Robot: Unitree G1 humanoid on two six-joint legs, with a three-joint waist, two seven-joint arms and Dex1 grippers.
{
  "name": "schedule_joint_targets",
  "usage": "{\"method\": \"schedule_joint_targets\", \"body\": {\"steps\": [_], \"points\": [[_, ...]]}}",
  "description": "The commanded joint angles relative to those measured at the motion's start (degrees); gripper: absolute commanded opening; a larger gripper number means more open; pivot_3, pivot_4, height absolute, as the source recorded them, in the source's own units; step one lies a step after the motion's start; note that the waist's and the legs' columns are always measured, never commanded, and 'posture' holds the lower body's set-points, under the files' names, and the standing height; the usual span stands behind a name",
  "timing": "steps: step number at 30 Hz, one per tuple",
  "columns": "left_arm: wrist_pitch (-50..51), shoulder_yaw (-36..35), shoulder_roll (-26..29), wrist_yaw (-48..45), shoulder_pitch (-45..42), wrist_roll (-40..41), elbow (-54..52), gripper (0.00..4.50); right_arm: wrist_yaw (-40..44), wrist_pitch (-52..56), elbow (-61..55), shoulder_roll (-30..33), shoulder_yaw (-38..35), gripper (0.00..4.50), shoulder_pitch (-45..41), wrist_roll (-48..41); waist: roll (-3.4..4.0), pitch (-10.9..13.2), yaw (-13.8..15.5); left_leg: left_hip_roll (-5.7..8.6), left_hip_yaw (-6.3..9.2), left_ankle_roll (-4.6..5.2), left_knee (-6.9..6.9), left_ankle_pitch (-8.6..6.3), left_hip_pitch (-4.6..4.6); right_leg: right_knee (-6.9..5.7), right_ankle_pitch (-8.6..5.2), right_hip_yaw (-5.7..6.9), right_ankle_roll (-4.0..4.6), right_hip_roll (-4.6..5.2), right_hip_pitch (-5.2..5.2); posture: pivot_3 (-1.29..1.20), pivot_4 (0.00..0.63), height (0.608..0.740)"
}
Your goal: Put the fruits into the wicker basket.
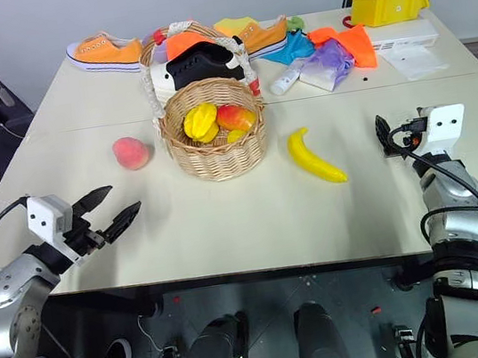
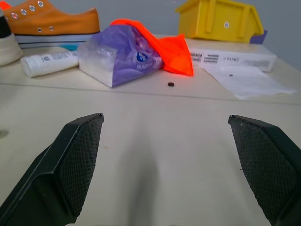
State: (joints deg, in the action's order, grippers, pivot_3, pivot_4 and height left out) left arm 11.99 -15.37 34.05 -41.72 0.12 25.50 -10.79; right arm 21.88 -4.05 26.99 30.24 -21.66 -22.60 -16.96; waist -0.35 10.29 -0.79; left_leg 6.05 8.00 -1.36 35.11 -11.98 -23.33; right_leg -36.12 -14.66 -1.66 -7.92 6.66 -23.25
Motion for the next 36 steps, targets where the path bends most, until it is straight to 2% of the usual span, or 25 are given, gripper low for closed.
{"method": "schedule_joint_targets", "body": {"steps": [1, 22, 24, 32, 34, 36], "points": [[-2.7, -0.7, 0.3, 0.6, -1.2, -1.7, 0.2, 3.85, -0.2, 0.0, -3.2, 0.5, -0.5, 4.44, 0.4, -0.2, 0.00, 0.0, 0.0, 0.00, 0.00, 0.00, 0.00, 0.00, 0.00, 0.00, 0.00, 0.00, 0.00, 0.00, 0.00, 0.00, 0.150, 0.740], [-4.2, 1.5, -2.9, -0.4, -2.7, -1.6, 0.3, 3.85, -0.1, 1.4, -8.0, 0.3, -0.1, 4.44, 2.1, -0.9, 0.01, 0.0, 0.0, 0.00, 0.00, 0.00, 0.00, 0.00, 0.00, 0.00, 0.00, 0.00, -0.01, 0.00, 0.00, 0.00, 0.150, 0.740], [-4.2, 2.5, -2.4, -2.1, -2.1, -1.8, 0.3, 3.85, 1.7, 2.3, -12.0, 0.2, 0.2, 4.44, 4.4, -2.1, 0.01, 0.0, 0.1, 0.00, 0.00, 0.00, 0.00, 0.00, 0.00, 0.00, 0.00, 0.00, -0.01, 0.00, 0.00, 0.00, 0.150, 0.740], [-4.9, 3.5, -0.6, -9.6, 0.3, 1.5, -2.4, 3.85, 11.6, 16.2, -45.6, 1.5, 2.8, 4.44, 25.4, -15.4, 0.03, 0.0, 0.2, 0.00, 0.04, 0.03, -0.04, -0.03, -0.04, 0.02, -0.12, 0.00, 0.17, 0.05, -0.03, 0.00, 0.150, 0.740], [-5.6, 4.3, -0.5, -9.8, -0.9, 0.5, -2.0, 3.85, 12.3, 16.9, -50.6, 3.2, 5.0, 4.44, 29.4, -12.1, 0.04, 0.0, 0.2, 0.00, 0.04, 0.03, 0.00, -0.04, -0.04, 0.04, -0.13, 0.00, 0.18, 0.07, 0.00, 0.00, 0.150, 0.740], [-6.1, 5.8, -1.6, -9.1, -1.6, -0.4, -2.1, 3.85, 9.4, 18.8, -53.4, 3.0, 6.8, 4.44, 30.7, -9.3, 0.02, 0.0, 0.2, 0.01, 0.03, 0.02, 0.02, -0.04, -0.03, 0.08, -0.15, 0.00, 0.21, 0.08, 0.04, 0.00, 0.150, 0.740]]}}
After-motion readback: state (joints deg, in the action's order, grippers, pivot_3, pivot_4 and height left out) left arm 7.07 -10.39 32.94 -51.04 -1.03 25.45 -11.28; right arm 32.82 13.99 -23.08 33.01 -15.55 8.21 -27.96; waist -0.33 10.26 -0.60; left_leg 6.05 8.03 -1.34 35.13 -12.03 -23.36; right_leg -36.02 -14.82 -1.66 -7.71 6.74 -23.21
